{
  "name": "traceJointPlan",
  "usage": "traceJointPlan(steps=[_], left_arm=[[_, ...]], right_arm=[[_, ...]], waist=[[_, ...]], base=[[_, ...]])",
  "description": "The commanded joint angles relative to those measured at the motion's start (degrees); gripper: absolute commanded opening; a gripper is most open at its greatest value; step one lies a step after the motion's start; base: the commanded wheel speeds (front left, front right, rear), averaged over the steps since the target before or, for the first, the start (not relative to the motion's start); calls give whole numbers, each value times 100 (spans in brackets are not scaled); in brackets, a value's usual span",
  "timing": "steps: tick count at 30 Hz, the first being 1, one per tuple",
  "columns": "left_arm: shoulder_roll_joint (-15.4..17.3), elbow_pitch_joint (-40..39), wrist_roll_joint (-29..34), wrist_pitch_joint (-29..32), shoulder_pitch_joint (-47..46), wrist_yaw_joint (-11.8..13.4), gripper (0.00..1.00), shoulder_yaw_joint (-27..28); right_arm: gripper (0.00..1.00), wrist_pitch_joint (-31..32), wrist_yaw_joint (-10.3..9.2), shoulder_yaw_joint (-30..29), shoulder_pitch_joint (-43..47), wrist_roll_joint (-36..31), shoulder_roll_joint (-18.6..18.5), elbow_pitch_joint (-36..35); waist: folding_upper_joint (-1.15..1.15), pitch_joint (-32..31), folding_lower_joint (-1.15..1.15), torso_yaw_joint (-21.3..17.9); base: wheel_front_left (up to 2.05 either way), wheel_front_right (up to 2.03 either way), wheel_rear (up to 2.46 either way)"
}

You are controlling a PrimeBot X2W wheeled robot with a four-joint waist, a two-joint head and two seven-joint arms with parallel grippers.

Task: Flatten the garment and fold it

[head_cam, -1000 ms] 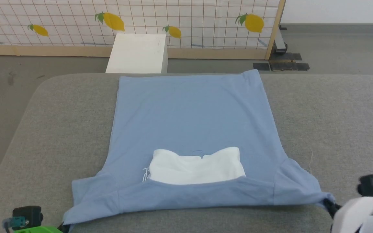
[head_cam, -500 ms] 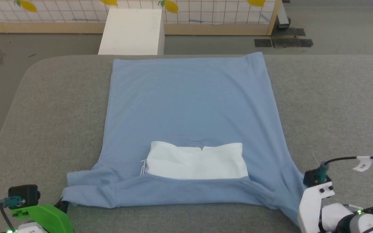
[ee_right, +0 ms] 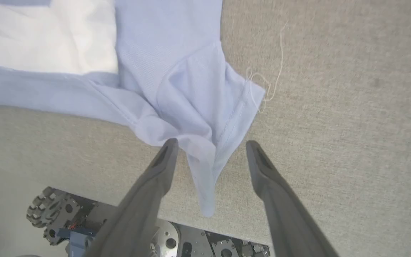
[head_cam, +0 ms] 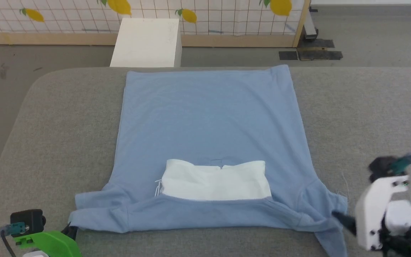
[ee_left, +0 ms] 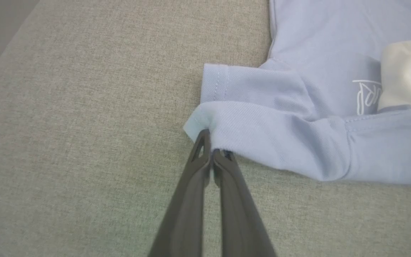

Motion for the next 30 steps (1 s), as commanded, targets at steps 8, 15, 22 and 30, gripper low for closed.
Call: traceJointPlan(steps=[8, 15, 22, 30], left_arm=[[38, -183, -86, -137, 191, 126, 0, 96], [106, -321, -53, -319, 105, 54, 0, 225], [212, -680, -11, -602, -107, -111, 0, 460], [358, -1232, -22, -1018, -206, -315, 0, 815]], right_arm=[[100, -1931, -8, -991, -679, -86, 317, -482], [100, -3477, -8, -936, -1226, -376, 385, 381], [100, -4364, -8, -674, -2420, -852, 223, 1290], [100, -3960, -8, -635, -4345, -1590, 196, 2005]], waist=[[25, -59, 0, -124], [25, 301, 0, -88], [25, 1212, 0, 169], [25, 2540, 0, 589]], base=[[0, 0, 0], [0, 0, 0], [0, 0, 0], [0, 0, 0]])
